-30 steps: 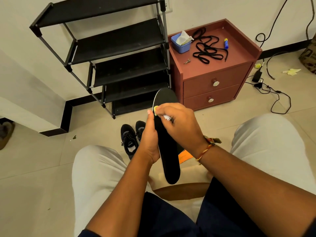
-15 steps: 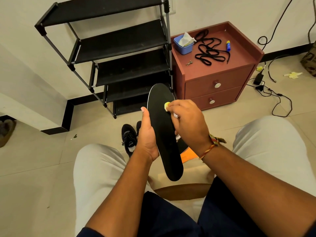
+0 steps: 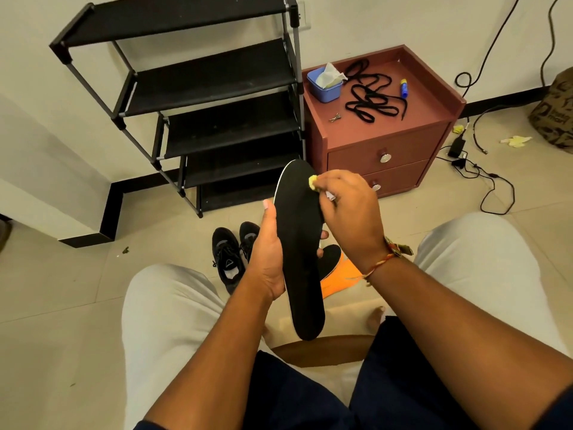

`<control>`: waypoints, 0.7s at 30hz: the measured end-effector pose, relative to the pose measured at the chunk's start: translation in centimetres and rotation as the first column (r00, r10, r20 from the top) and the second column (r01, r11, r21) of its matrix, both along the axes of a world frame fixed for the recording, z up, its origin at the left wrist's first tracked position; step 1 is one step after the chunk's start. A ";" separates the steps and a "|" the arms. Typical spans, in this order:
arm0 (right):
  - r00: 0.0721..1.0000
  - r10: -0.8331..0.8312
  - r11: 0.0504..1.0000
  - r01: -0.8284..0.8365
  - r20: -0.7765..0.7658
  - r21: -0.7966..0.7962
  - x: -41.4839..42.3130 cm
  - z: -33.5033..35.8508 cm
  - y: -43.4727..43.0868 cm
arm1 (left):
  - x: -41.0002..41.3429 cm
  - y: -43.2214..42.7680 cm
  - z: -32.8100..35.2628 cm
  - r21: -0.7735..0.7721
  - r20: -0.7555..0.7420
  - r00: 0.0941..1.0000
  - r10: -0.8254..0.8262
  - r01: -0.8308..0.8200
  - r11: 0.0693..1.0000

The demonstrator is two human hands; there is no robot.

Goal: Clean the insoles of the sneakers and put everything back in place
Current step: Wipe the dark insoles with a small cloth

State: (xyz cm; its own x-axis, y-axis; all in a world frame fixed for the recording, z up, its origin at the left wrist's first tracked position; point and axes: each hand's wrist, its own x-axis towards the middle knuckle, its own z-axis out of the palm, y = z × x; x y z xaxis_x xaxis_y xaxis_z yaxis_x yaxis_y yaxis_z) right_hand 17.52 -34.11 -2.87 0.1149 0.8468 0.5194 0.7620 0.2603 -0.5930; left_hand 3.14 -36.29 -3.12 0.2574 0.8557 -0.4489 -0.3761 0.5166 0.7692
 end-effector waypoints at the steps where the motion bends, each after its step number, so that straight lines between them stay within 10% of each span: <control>1: 1.000 0.018 1.000 -0.018 0.018 0.018 -0.6 0.1 -0.4 | 0.1 -0.1 -0.1 -0.002 -0.001 1.000 0.006 -0.006 1.000; 6: 0.960 0.268 0.962 -0.271 0.083 0.036 -3.8 0.6 -2.8 | -0.1 -0.1 -0.3 -0.029 -0.007 0.999 0.049 -0.049 0.998; 12: 0.995 -0.047 0.998 0.051 -0.087 0.047 0.4 0.7 1.1 | 0.7 -0.8 -0.2 0.013 -0.063 0.995 -0.077 0.078 0.997; 21: 0.996 0.074 0.995 -0.070 -0.052 0.075 -0.4 0.9 0.4 | 0.7 -0.8 -0.3 0.077 -0.160 0.978 -0.136 0.149 0.986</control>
